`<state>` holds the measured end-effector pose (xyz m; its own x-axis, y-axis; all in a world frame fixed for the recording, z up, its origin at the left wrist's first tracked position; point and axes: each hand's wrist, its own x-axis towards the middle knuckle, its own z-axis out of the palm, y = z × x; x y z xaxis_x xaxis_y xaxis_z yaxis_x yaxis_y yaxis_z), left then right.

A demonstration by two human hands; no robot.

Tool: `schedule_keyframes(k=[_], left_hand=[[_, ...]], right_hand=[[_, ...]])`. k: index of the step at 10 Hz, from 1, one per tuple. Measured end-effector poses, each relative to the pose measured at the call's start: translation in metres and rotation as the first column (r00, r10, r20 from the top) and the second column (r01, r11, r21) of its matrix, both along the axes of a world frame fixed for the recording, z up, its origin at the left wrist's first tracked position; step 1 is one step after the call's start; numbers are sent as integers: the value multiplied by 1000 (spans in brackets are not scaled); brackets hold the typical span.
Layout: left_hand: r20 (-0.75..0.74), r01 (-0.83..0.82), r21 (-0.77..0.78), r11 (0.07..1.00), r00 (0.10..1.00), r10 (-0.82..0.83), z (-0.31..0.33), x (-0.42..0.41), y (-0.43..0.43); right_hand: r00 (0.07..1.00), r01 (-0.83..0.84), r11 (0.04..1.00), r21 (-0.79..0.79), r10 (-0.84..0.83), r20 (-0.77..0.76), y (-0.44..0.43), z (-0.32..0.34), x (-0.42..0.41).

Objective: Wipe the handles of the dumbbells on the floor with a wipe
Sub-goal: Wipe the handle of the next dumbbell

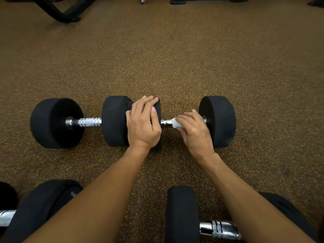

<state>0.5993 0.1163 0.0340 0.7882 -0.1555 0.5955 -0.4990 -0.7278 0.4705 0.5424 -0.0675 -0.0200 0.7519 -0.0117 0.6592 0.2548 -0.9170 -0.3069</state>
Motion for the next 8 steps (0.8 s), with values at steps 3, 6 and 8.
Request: schedule_keyframes(k=[3, 6, 8], left_hand=[[-4, 5, -5, 1000, 1000, -5, 0, 0, 1], [-6, 8, -2, 1000, 1000, -8, -1, -1, 1], [-2, 5, -22, 1000, 1000, -5, -1, 0, 0]], right_hand=[[999, -54, 998, -11, 54, 6, 11, 1, 6], [1000, -24, 1000, 6, 24, -19, 25, -4, 8], [999, 50, 997, 51, -49, -21, 7, -15, -3]])
